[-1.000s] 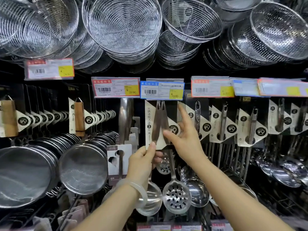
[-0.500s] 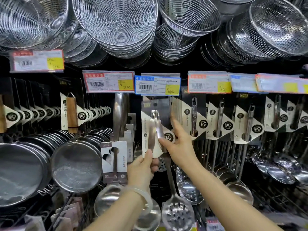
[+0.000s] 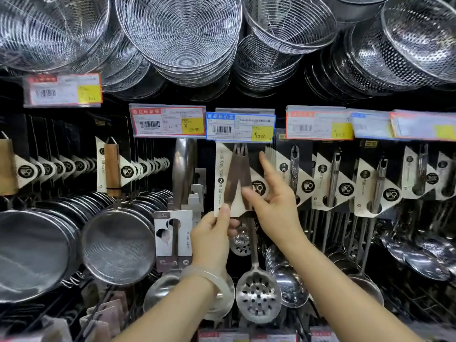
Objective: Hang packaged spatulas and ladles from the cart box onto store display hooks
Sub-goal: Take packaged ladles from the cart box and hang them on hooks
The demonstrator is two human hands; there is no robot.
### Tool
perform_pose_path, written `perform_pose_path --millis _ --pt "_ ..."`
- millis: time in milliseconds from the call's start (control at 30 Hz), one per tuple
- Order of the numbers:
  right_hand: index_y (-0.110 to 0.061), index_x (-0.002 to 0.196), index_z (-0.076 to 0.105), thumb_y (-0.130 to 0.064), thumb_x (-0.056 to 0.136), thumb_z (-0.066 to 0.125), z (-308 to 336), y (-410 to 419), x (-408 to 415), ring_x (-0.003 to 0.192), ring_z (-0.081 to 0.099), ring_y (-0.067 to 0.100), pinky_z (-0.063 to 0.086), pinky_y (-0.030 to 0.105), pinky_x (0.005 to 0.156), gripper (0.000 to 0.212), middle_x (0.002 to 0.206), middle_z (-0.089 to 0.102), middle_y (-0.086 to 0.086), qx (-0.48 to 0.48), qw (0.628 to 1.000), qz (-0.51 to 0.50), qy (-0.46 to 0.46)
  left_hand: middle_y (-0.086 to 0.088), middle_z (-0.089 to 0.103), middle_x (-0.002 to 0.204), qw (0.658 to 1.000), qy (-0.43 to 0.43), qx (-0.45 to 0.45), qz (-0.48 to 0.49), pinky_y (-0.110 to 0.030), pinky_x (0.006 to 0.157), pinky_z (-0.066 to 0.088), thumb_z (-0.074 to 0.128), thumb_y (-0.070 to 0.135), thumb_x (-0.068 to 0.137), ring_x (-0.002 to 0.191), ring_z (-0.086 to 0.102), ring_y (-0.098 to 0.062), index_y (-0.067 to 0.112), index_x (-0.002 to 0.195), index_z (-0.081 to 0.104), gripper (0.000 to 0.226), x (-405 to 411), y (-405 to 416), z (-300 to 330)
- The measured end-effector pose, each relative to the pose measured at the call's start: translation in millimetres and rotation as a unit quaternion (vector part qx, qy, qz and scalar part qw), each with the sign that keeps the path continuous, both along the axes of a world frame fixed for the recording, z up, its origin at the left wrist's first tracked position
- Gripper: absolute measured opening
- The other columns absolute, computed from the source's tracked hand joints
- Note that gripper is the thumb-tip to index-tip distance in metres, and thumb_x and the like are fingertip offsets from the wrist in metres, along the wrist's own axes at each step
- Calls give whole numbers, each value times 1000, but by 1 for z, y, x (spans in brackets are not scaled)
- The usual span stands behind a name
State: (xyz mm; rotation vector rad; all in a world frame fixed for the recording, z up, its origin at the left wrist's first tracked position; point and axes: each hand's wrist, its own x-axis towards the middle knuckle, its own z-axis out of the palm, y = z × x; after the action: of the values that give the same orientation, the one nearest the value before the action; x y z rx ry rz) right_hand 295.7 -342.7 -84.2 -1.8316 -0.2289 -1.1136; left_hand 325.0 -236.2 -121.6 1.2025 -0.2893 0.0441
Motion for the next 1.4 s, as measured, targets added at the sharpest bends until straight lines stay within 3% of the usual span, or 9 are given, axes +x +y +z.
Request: perform_pose_path --millis 100,233,333,533,700,833,967,1200,1400 --pt "-34 141 30 -5 84 62 0 2 5 114 39 -25 36 -4 90 72 131 37 -26 -2 999 -28 30 8 64 53 999 29 3 -18 -22 58 46 58 32 88 50 52 -6 16 68 66 26 9 0 -4" --pt "-38 144 25 -7 88 56 10 3 15 64 51 -2 43 14 64 70 140 41 -15 3 993 -69 91 8 69 61 995 65 46 -55 -27 62 45 56 37 88 57 58 -8 18 76 66 25 30 -10 0" --pt "-42 144 20 -10 93 50 17 4 26 102 51 9 37 21 81 67 143 40 -2 -6 983 -112 146 4 68 69 995 76 55 -35 -31 72 48 53 36 90 67 60 -12 16 79 65 26 48 -20 6" --pt "-44 146 8 -6 95 43 26 -3 61 94 53 9 42 22 75 72 142 34 4 -11 951 -169 259 3 66 74 986 21 155 49 -30 65 45 54 38 89 71 60 -15 23 83 61 18 77 -35 5" --pt "-44 145 13 -5 96 39 11 -9 87 131 37 22 20 16 97 67 143 29 4 13 970 -140 198 -9 65 83 977 -14 185 108 -27 57 39 57 21 86 66 54 -21 8 99 57 18 98 -56 11" --pt "-38 147 10 -2 94 38 13 -15 105 133 37 25 30 39 113 70 145 30 8 -30 967 -165 193 -7 63 97 979 -48 162 111 -29 67 39 54 17 89 79 57 -24 19 130 40 43 112 -71 9" --pt "-41 146 0 -6 92 39 17 -21 115 115 50 34 41 49 100 75 136 35 17 -80 948 -209 228 -16 55 103 932 -128 321 113 -30 73 37 51 16 90 87 54 -27 33 146 10 72 125 -75 1" --pt "-34 148 -8 -3 93 34 18 -22 126 102 53 37 46 44 88 76 123 41 20 -148 918 -280 240 -7 46 85 919 -98 370 94 -32 69 38 30 13 96 68 47 -19 44 144 2 65 139 -70 2" --pt "-36 147 -5 -4 93 37 23 -26 132 100 53 39 45 44 87 76 119 42 20 -152 914 -279 254 -22 55 108 886 -138 432 103 -46 87 45 27 -1 88 92 55 -33 40 143 -11 79 142 -69 4"
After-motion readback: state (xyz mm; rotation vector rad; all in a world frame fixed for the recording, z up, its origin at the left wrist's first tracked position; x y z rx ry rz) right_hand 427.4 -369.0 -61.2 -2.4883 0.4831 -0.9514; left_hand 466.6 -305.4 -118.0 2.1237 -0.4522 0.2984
